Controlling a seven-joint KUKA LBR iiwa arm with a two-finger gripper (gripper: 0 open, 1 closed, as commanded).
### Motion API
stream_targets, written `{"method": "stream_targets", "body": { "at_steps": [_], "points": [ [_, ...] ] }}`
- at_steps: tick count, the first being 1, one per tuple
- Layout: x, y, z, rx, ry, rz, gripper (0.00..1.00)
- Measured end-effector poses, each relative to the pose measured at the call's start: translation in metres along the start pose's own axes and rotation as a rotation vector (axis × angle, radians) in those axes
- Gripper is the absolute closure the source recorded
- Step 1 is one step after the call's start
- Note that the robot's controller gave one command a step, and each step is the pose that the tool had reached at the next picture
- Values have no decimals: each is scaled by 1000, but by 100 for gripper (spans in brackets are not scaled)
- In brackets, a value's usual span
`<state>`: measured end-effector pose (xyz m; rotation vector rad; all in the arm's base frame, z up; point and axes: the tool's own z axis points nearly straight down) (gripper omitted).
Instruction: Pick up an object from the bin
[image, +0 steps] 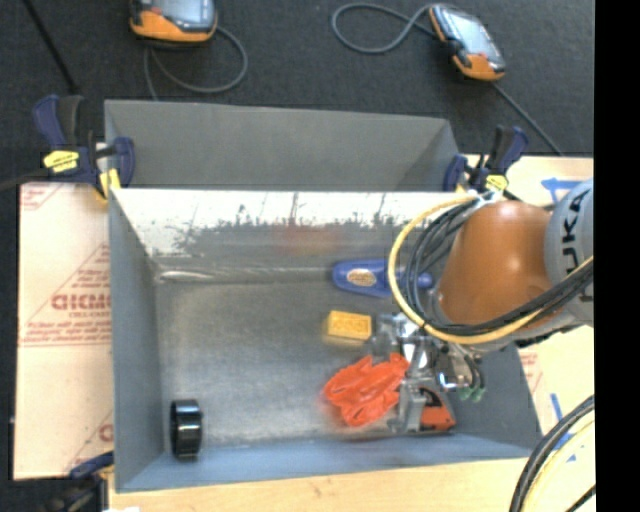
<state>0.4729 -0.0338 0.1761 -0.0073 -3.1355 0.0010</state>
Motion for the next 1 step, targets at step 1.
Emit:
{"method": "stream_targets", "body": {
  "at_steps": [1],
  "points": [
    [-2,0,-4,1,-9,-1,0]
  ]
}}
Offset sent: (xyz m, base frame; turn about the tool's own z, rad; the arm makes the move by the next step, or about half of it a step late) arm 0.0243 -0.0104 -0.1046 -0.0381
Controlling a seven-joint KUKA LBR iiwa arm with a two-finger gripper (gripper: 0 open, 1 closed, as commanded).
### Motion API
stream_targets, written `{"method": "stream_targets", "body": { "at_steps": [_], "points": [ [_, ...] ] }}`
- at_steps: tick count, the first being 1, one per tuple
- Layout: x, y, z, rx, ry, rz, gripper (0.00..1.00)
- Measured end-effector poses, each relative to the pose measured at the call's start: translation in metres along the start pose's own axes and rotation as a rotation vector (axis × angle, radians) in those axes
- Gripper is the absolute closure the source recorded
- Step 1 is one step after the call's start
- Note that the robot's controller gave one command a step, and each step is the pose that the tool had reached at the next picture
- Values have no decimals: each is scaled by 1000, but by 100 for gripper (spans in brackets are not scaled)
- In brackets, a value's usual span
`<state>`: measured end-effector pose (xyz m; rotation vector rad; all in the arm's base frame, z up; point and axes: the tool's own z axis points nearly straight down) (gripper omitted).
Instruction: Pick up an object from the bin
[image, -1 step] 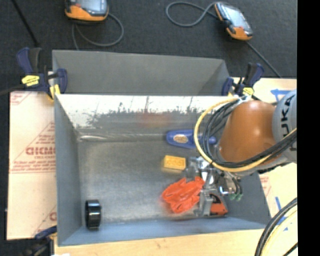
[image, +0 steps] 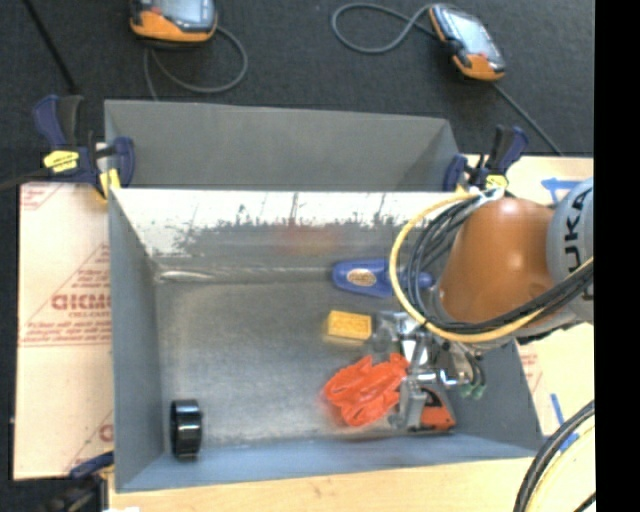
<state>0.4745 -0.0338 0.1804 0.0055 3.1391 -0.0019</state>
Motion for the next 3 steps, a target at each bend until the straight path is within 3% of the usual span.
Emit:
{"method": "stream_targets", "body": {
  "at_steps": [1,2,3],
  "points": [
    [-15,-6,58,0,-7,-20,0],
    [-13,-28,96,0,5,-36,0],
    [-49,-48,110,0,-1,-15,100]
  ]
}}
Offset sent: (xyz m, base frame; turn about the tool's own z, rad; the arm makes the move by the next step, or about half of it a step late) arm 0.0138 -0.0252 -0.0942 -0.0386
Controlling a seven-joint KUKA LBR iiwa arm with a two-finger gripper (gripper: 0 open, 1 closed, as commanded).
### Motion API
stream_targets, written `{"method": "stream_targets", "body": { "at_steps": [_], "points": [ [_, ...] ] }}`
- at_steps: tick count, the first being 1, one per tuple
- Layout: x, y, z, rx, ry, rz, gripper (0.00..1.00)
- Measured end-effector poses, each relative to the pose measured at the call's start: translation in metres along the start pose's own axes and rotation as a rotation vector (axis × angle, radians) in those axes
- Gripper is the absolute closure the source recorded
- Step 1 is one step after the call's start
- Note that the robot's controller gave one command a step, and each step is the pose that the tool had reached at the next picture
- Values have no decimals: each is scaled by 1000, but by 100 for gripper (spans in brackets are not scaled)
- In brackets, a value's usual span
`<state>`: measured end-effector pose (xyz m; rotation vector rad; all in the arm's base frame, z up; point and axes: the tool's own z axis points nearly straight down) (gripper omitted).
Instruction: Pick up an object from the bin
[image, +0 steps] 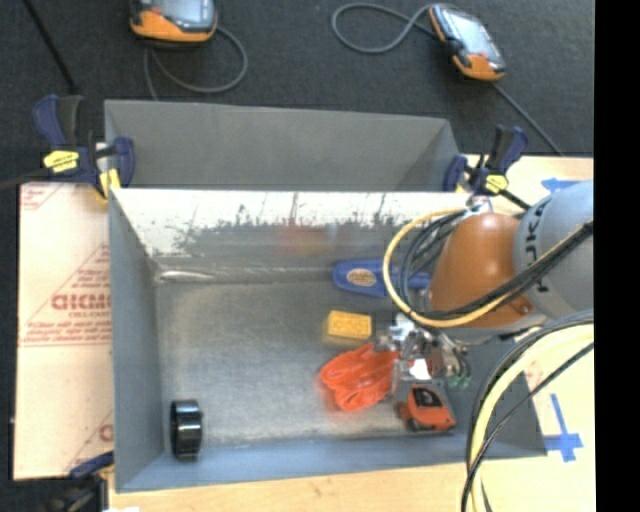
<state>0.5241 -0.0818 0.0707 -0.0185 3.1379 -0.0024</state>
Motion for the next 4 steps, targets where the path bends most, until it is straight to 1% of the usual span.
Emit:
{"method": "stream_targets", "body": {
  "at_steps": [1,2,3,4],
  "points": [
    [0,0,0,0,0,-1,100],
    [1,46,0,0,2,19,100],
    [14,72,0,-6,3,6,100],
    [-39,52,-1,-1,2,21,100]
  ]
}}
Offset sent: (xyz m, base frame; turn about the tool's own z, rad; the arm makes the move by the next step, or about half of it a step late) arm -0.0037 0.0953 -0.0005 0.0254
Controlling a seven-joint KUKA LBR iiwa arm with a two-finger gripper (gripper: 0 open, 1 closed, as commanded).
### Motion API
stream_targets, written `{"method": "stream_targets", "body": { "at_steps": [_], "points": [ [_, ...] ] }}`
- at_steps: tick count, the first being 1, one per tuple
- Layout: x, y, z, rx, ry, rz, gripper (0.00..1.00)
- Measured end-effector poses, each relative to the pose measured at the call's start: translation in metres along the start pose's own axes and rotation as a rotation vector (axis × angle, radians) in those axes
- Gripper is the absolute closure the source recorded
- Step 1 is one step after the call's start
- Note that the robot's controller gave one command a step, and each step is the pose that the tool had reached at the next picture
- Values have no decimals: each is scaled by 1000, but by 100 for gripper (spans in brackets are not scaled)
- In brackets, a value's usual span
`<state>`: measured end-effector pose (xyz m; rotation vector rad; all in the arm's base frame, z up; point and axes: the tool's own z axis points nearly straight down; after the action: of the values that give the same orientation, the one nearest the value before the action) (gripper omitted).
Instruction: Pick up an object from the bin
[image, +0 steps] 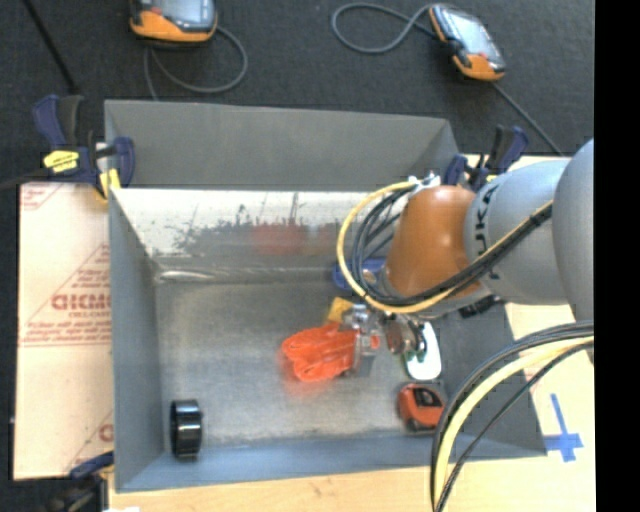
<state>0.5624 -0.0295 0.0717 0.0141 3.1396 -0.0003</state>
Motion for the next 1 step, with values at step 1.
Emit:
{"method": "stream_targets", "body": {
  "at_steps": [1],
  "points": [
    [0,0,0,0,0,0,100]
  ]
}}
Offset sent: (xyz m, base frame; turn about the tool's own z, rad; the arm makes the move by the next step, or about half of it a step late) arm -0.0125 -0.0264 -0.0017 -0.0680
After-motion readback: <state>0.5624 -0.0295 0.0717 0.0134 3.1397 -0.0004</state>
